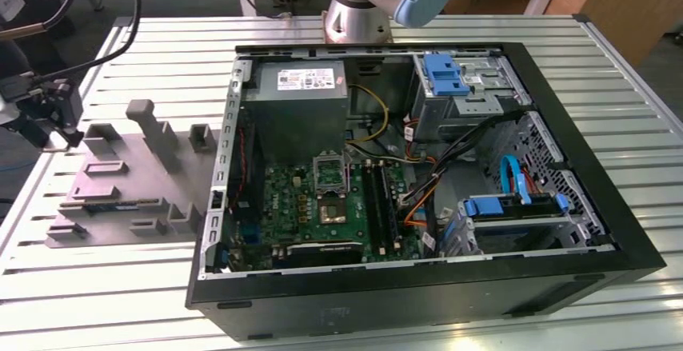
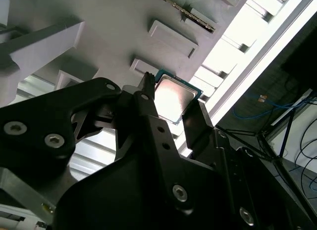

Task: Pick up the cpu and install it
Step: 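Pick up the cpu and move it towards the insertion slot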

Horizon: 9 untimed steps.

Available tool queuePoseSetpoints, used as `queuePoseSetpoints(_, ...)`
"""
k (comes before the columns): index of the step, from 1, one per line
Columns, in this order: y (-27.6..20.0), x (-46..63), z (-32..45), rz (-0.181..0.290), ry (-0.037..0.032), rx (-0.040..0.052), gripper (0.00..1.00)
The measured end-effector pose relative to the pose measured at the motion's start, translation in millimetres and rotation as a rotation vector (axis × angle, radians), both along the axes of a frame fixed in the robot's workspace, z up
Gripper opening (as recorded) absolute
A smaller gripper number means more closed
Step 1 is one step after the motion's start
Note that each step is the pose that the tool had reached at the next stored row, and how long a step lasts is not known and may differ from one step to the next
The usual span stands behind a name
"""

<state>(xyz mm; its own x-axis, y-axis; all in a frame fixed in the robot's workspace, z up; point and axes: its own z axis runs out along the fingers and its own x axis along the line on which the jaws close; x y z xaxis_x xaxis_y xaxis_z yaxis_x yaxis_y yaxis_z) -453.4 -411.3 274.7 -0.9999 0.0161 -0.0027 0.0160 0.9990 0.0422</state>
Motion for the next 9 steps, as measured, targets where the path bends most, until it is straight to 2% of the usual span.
queuePoseSetpoints(9, 0.0, 0.0, 4.8, 0.000, 0.0000, 0.0000, 0.47)
